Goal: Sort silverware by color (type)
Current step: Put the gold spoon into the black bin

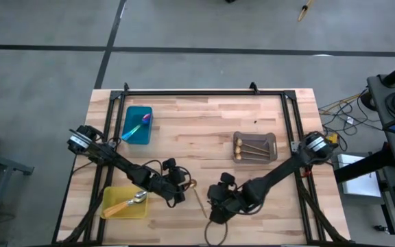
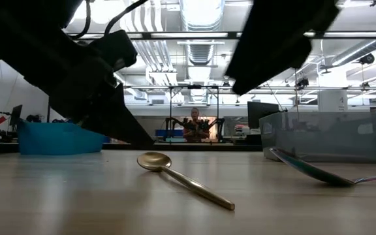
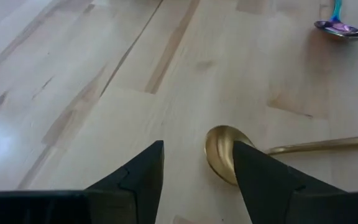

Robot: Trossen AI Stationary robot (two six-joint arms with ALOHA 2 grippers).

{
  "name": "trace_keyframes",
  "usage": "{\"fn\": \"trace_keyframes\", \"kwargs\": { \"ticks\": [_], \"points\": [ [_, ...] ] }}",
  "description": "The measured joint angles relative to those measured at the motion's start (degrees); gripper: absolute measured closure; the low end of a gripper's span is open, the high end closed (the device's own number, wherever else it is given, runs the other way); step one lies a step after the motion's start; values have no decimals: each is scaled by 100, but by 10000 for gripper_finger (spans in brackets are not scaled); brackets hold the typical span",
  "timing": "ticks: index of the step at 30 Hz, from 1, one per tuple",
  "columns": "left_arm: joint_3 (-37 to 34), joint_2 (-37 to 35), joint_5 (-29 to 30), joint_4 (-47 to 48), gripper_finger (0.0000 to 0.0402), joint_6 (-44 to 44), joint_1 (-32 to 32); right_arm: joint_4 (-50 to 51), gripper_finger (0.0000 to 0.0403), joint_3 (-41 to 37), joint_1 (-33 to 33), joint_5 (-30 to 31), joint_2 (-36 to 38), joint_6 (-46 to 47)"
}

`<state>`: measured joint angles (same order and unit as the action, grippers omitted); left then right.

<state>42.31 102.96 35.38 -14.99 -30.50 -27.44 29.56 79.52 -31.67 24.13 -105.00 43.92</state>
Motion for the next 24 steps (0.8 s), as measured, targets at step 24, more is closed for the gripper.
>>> {"fn": "trace_keyframes", "kwargs": {
  "ticks": [24],
  "points": [
    [-32,-2146,1894,1974,231,1138,-287,1099,209,2075,891,-802,-1722,324]
  ]
}}
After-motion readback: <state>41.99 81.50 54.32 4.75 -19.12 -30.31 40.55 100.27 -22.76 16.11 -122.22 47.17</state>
